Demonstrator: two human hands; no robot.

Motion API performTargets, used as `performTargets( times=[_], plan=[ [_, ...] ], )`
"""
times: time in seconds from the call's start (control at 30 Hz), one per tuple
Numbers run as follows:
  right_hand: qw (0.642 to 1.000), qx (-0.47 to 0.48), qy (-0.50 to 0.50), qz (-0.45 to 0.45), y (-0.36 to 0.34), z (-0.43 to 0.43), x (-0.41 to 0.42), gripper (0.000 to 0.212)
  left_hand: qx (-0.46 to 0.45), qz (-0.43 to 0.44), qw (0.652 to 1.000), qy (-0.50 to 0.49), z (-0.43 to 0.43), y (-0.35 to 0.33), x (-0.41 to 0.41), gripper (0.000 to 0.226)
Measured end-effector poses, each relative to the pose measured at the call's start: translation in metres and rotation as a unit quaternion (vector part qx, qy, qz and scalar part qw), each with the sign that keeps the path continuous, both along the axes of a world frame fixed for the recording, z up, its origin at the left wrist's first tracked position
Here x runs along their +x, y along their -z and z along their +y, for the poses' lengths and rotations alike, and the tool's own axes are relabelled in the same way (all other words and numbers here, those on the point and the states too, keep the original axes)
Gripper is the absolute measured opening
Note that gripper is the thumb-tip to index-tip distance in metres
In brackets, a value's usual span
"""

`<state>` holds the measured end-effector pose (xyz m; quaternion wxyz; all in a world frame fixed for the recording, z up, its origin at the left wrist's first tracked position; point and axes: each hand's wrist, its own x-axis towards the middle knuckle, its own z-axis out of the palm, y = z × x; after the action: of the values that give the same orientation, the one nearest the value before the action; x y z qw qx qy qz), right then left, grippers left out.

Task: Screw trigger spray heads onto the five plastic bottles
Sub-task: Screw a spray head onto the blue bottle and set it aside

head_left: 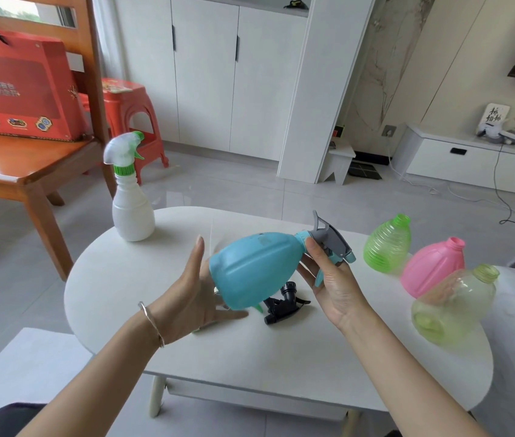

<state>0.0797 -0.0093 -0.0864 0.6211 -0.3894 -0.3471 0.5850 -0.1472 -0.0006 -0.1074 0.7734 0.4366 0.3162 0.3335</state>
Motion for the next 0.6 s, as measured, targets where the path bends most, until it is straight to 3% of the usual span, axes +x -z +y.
performTargets(
  times=[0.1, 0.23, 0.3, 0.4, 0.5, 0.6],
  plan=[
    [1.0, -0.01, 0.006, -0.008, -0.0004, -0.0001, 0.0015, 0.014, 0.014, -0.004, 1.0, -0.014, -0.0026, 0.0004, 0.0032, 0.074],
    [1.0, -0.019, 0.018, -0.001, -0.0009, 0.0015, 0.0033, 0.018, 0.067, -0.001, 0.996, -0.067, 0.0001, -0.0015, 0.0002, 0.087],
    [1.0, -0.016, 0.009, -0.009, 0.0009, 0.0016, 0.002, 0.025, 0.041, 0.008, 0.999, -0.026, -0.001, -0.0009, 0.0, 0.071],
    [1.0, -0.016, -0.005, -0.023, 0.002, 0.0009, -0.0004, 0.028, -0.021, 0.04, 0.999, -0.009, -0.0045, 0.003, 0.0037, 0.069],
    [0.999, -0.019, 0.011, -0.025, 0.0017, 0.0022, 0.0011, 0.029, 0.055, 0.051, 0.995, -0.064, -0.0058, 0.0055, 0.0053, 0.075],
    [0.999, -0.028, 0.015, -0.002, 0.0036, 0.003, 0.0013, 0.024, 0.142, 0.061, 0.982, -0.112, -0.0024, 0.0044, 0.0003, 0.102]
  ],
)
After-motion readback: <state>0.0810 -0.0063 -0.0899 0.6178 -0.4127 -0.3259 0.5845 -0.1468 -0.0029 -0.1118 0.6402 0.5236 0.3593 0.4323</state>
